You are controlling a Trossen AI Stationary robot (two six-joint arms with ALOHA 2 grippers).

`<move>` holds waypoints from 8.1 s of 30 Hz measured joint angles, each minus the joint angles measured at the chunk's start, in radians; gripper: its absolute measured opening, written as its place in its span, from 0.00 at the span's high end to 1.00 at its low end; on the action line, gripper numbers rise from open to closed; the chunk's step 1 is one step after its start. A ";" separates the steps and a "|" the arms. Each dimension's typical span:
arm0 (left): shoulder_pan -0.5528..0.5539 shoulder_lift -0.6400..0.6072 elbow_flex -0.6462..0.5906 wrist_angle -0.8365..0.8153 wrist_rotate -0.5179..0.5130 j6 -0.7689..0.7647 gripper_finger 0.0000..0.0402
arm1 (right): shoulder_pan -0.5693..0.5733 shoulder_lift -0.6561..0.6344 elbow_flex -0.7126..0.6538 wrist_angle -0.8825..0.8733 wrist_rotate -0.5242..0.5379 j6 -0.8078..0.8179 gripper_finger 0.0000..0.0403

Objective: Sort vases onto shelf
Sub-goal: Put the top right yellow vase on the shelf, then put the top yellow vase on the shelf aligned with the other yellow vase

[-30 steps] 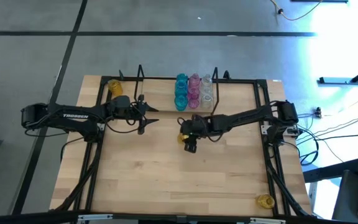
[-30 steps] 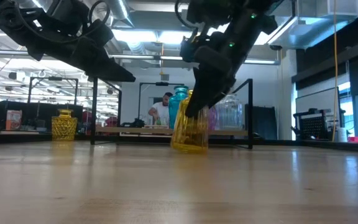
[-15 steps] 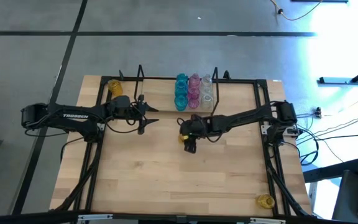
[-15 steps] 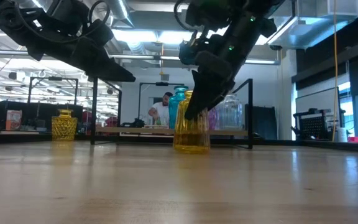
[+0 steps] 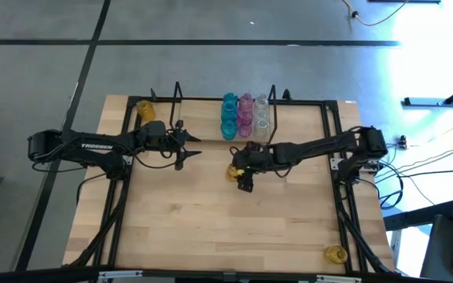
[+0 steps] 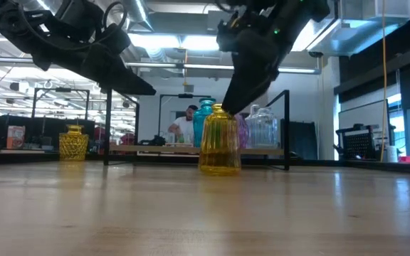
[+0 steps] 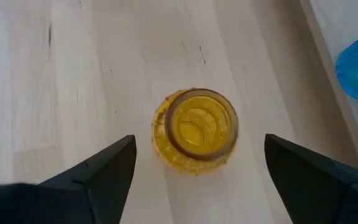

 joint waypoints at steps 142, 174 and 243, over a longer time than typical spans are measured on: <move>-0.258 0.392 0.346 -0.053 -0.019 -0.010 0.40 | 0.180 -0.632 -0.367 0.428 0.270 -0.259 0.17; 0.443 0.244 0.476 -0.285 0.127 0.031 0.40 | 0.180 -0.632 -0.367 0.424 0.272 -0.259 0.17; 0.496 0.645 0.596 -0.091 0.178 0.028 0.11 | 0.180 -0.632 -0.368 0.410 0.273 -0.259 0.17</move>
